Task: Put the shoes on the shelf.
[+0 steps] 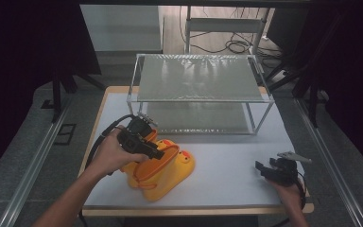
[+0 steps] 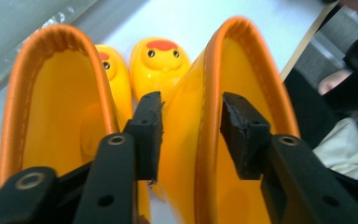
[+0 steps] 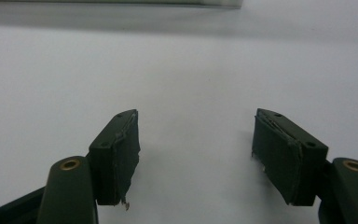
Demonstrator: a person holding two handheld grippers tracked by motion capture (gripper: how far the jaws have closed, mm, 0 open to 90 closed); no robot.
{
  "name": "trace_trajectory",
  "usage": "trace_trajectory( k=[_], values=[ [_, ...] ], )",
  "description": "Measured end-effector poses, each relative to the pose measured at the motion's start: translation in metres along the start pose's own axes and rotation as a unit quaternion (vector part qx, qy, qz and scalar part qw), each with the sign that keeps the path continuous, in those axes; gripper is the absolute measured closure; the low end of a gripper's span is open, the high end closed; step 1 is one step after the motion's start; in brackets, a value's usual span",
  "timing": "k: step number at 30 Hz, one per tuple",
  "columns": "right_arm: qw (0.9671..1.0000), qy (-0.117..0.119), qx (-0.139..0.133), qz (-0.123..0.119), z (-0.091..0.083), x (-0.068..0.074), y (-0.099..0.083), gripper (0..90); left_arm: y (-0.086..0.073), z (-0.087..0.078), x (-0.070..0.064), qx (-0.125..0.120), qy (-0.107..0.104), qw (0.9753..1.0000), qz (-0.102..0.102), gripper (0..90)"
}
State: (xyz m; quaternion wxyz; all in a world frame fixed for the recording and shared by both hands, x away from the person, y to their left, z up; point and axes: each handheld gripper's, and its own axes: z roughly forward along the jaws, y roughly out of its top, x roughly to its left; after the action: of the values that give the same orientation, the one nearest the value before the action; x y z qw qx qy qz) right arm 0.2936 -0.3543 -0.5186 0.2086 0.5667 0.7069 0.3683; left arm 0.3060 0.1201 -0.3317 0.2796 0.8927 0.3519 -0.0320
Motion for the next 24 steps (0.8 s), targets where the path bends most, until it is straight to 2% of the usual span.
trace_trajectory(
  k=[4,10,13,15,19,24],
  values=[
    [1.0,0.0,0.0,0.0,0.0,0.0,0.0,31.6,0.0,-0.008,0.002,-0.013,-0.016,0.9998,-0.009,52.7],
    [1.0,-0.001,0.0,-0.002,0.0,0.0,0.0,31.6,-0.002,-0.024,0.005,-0.024,-0.019,0.9994,-0.015,46.8],
    [1.0,-0.001,0.0,-0.001,0.0,0.0,0.0,31.7,-0.003,-0.031,0.007,-0.025,-0.014,0.9994,-0.019,42.4],
    [1.0,-0.001,0.0,-0.001,0.0,0.0,0.0,31.7,-0.004,-0.035,0.01,-0.023,-0.003,0.9995,-0.021,39.9],
    [1.0,-0.001,-0.001,0.0,0.0,0.0,0.0,31.7,-0.008,-0.036,0.015,-0.005,-0.006,0.9996,-0.029,35.2],
    [1.0,-0.001,0.001,-0.002,0.0,0.0,0.0,31.8,-0.013,-0.036,0.018,-0.002,-0.006,0.9994,-0.035,33.4]
  ],
)
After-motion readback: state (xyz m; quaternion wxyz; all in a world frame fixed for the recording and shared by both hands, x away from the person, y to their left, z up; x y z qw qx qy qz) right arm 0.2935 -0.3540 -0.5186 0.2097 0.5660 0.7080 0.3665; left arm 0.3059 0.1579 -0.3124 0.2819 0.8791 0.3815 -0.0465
